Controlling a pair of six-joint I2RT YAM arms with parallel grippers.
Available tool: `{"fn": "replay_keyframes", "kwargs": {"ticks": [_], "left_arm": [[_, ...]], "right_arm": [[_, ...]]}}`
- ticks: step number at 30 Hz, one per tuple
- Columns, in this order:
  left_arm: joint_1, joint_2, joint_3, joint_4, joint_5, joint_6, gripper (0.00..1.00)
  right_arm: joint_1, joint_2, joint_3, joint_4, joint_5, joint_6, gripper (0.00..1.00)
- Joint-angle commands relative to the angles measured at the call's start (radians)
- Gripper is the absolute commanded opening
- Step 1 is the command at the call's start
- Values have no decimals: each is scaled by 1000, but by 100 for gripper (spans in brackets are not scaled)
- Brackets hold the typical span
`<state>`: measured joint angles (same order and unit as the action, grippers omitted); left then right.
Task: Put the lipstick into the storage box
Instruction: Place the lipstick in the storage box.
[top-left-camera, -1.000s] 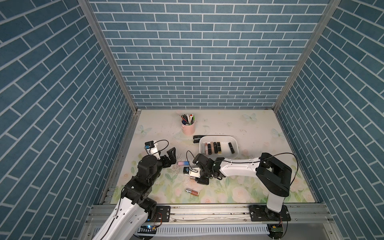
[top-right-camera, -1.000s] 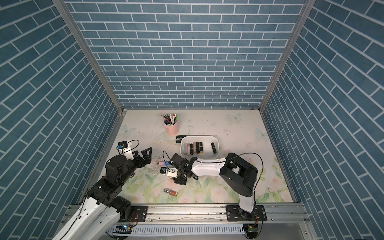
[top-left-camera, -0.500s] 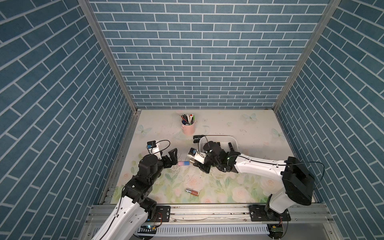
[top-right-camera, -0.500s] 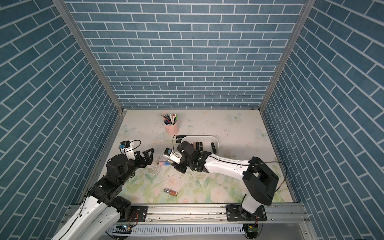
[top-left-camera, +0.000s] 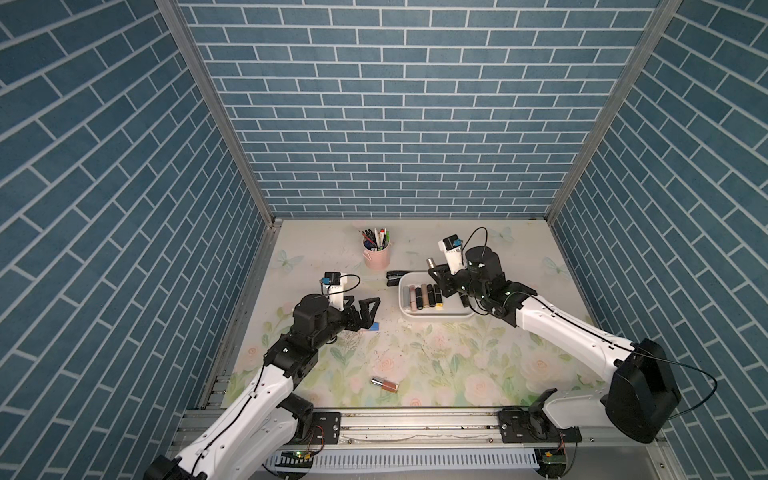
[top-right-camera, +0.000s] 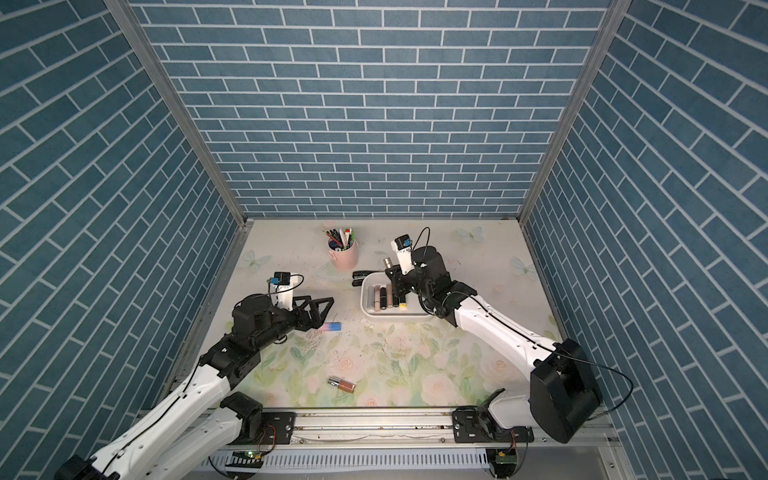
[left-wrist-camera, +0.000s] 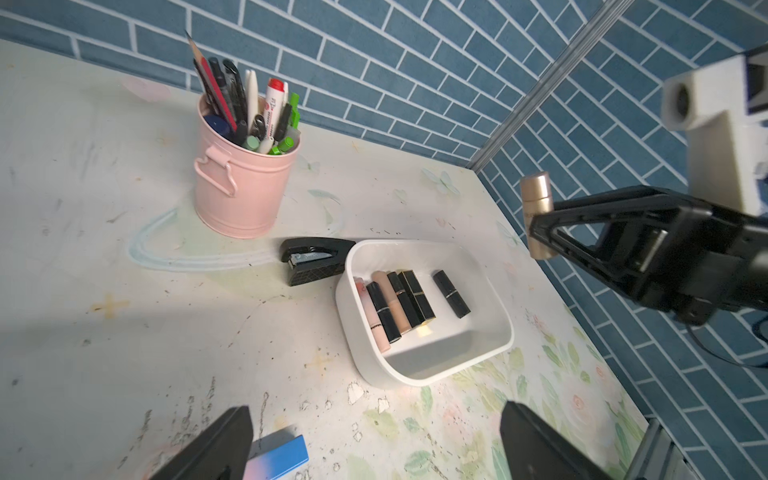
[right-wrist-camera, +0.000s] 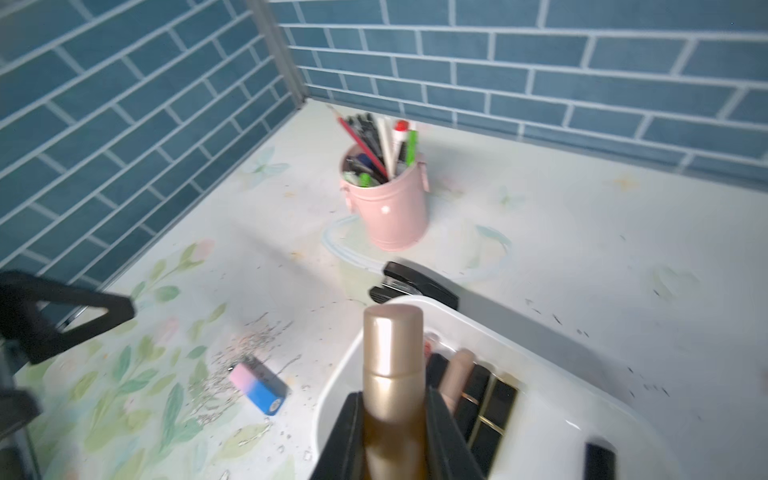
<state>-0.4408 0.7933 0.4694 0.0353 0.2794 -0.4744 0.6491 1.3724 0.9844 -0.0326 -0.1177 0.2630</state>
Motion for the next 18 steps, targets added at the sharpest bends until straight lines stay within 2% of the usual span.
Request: {"fn": "replay_keyframes", "kwargs": {"ticks": [1,7,18], "left_arm": [[-15,32,34,84,39,6,100],[-24,60,59,43,28,25,100],[-26,51,24,-21,-28,23,100]], "right_arm": [[-69,50,15,-105,-2,128,14],[-144,124,-19,-67,-63,190,14],[-184,295,5,-62,-115,220,14]]}}
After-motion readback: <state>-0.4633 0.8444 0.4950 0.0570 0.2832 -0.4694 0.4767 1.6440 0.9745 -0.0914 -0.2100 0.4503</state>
